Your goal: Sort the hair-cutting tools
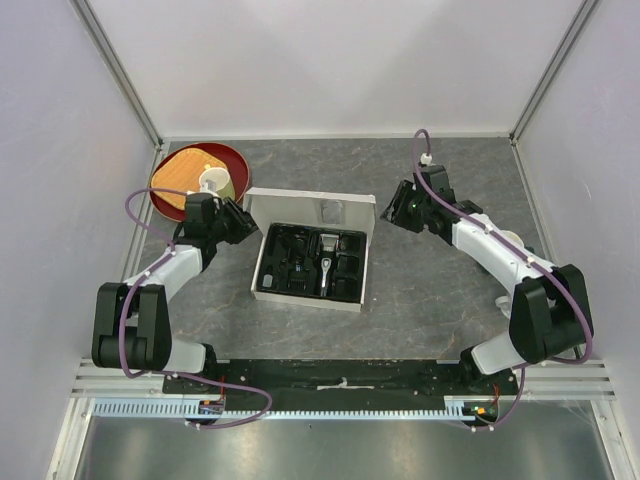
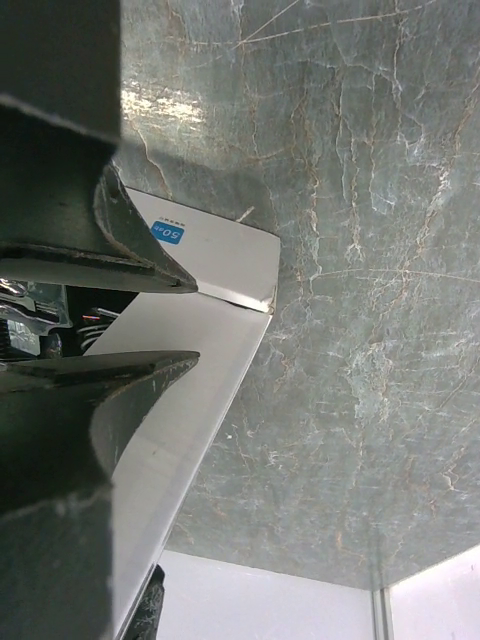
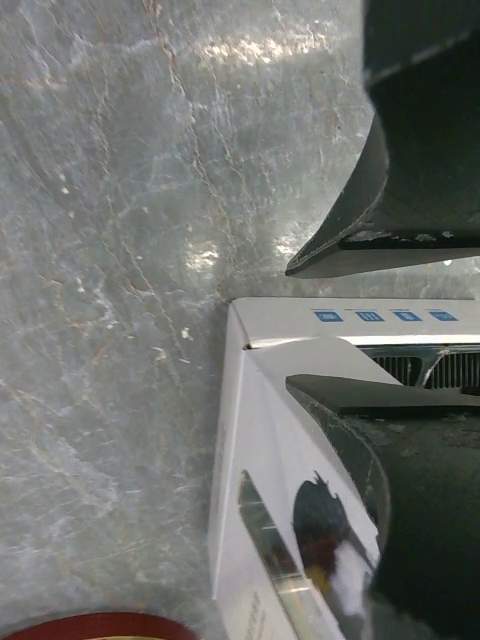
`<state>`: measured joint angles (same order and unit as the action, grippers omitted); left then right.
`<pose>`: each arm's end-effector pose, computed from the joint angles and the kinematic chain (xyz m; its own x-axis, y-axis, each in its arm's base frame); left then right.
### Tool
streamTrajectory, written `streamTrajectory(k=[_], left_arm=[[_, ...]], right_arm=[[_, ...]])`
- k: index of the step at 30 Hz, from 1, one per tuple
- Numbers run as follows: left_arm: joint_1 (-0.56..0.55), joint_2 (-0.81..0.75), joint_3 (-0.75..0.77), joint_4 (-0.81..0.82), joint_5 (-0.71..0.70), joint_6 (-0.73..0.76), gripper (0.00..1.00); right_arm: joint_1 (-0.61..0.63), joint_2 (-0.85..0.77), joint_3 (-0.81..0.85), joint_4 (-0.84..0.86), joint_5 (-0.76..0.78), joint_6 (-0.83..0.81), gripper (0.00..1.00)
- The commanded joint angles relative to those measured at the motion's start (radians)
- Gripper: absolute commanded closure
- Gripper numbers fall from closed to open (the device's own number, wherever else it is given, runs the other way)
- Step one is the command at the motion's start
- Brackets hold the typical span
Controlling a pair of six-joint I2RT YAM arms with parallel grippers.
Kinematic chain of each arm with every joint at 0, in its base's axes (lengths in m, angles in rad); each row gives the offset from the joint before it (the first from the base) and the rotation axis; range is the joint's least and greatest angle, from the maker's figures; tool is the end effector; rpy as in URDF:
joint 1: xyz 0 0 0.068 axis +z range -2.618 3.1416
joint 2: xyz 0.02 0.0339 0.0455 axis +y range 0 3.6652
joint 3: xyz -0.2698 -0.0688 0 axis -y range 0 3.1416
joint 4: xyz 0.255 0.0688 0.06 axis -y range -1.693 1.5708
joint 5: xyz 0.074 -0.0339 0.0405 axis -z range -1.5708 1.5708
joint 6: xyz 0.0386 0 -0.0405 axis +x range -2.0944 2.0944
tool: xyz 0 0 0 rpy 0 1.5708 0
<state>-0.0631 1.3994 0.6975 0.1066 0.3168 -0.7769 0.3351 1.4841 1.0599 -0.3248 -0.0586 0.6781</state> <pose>0.2977 -0.0309 0.1985 -0.6216 -0.6282 -0.4680 -0.1661 0.6894 -0.7050 0.3167 0.1127 0.2554 -0.7321 0.4082 -0.5453 0.1162 0.8637 0.4905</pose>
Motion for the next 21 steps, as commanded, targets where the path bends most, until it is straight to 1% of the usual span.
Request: streamTrajectory(k=[1, 3, 9, 13, 19, 21], left_arm=[[-0.007, -0.019, -0.009, 0.024, 0.019, 0.054, 0.64], [-0.007, -0.022, -0.009, 0.025, 0.019, 0.056, 0.65], [-0.009, -0.037, -0.029, 0.033, 0.024, 0.056, 0.67], [-0.010, -0.057, -0.053, 0.062, 0.045, 0.057, 0.69], [-0.010, -0.080, -0.073, 0.062, 0.041, 0.054, 0.69], [-0.010, -0.086, -0.081, 0.062, 0.036, 0.051, 0.69]], right_arm=[[0.059, -0.031, -0.005, -0.042, 0.014, -0.028, 0.50], [0.097, -0.027, 0.003, -0.043, 0.013, -0.023, 0.53], [0.140, -0.010, 0.002, -0.043, 0.009, 0.008, 0.55], [0.148, -0.015, -0.014, -0.040, 0.026, 0.018, 0.56], [0.148, -0.036, -0.038, -0.054, 0.052, 0.020, 0.55], [0.148, -0.047, -0.043, -0.066, 0.095, 0.021, 0.55]])
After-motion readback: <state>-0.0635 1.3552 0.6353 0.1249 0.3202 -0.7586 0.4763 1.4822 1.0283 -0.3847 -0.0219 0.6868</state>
